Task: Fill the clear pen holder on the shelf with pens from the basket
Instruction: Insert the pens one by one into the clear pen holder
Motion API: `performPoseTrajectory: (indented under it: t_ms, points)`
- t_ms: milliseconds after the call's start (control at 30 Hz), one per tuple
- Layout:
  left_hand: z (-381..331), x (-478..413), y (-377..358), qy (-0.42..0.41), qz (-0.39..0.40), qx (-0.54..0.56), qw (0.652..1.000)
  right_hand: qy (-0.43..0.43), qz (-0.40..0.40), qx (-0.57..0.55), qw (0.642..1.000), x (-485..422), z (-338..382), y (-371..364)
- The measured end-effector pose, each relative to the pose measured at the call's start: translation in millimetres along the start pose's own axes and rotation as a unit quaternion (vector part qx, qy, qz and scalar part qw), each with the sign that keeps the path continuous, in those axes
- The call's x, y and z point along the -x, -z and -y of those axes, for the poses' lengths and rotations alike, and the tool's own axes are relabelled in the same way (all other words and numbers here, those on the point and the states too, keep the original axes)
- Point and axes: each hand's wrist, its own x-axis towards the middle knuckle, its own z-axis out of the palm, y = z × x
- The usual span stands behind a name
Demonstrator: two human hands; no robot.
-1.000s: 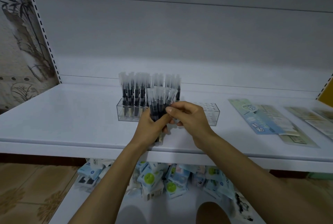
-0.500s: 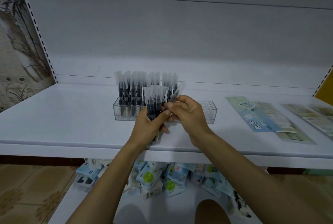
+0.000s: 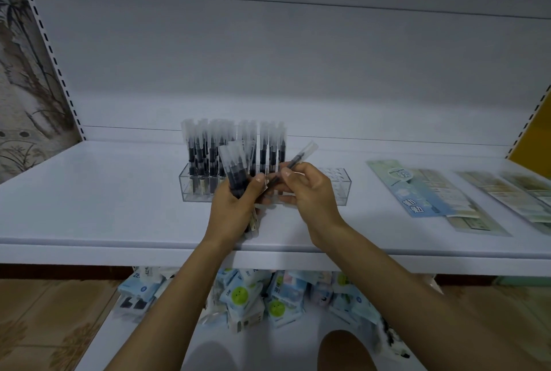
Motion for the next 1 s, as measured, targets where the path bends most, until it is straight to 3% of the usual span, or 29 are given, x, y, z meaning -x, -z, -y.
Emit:
performPoseTrajectory:
  t_ms: [133, 267, 400, 567, 700, 867, 1000]
  points:
    - [1.8, -1.8, 1.3, 0.000, -0.071, 0.009, 0.997, -0.009, -0.041, -0.017, 0.999, -1.3, 2.4, 2.0]
    - [2.5, -3.0, 6.3, 0.014, -0.072, -0.023, 0.997, -0.012, -0.062, -0.030, 0.998, -2.8, 3.7, 5.2]
    - [2.7, -6.2, 8.1, 0.039, -0.064, 0.018, 0.997, -0.040, -0.054, -0.127, 0.990, -6.0, 5.5, 8.7]
    - [0.0, -8.9, 10.0, 0.091, -0.075, 0.131, 0.984, -0.125, -0.060, -0.287, 0.948, -14.2, 7.8, 20.9]
    - [-2.7, -8.0, 12.7, 0.109, -0.068, 0.171, 0.977, -0.143, -0.075, -0.273, 0.948, -22.8, 7.4, 31.8]
    - [-1.0, -7.0, 13.6, 0.083, -0.079, 0.144, 0.983, -0.133, -0.084, -0.268, 0.950, -46.8, 23.5, 36.9]
    - [1.6, -6.8, 12.1, 0.068, -0.083, 0.115, 0.988, -0.101, -0.096, -0.166, 0.976, -71.3, 35.3, 34.1]
